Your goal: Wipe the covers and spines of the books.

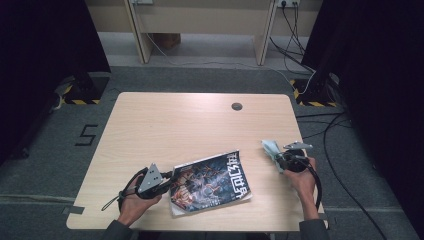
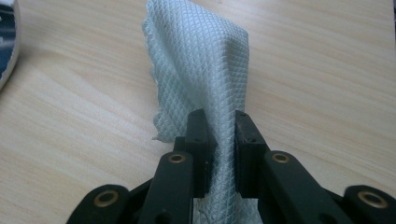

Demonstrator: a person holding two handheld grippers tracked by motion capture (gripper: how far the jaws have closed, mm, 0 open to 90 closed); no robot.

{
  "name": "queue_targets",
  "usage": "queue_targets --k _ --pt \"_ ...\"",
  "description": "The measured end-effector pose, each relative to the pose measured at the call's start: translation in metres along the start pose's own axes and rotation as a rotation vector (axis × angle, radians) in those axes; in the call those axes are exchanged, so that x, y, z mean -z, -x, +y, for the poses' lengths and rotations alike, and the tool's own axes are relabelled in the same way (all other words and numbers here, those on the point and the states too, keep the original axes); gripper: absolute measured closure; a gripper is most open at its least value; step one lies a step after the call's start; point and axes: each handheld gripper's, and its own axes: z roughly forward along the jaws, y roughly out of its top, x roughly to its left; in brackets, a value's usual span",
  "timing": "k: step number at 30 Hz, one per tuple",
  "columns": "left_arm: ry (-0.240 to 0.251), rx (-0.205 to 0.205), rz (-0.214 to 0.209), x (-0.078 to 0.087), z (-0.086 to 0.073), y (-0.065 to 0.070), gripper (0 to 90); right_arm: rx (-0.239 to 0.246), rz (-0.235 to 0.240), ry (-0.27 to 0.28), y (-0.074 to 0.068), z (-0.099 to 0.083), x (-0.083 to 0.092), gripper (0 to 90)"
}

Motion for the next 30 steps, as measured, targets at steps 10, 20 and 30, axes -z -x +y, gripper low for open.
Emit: queue_targets --k 10,20,30 --pt "0.0 -0.001 0.002 0.0 0.0 0.0 80.6 0.023 0.007 0.105 -0.007 0.018 0.025 80.2" --pt "-0.001 -0.004 0.002 0.0 0.0 0.0 80.5 0.077 0.077 0.188 -0.036 0.04 0.042 80.7" --pt "-0.001 -0.008 0.003 0.0 0.0 0.001 80.5 0.119 0.146 0.244 -0.06 0.054 0.052 80.7"
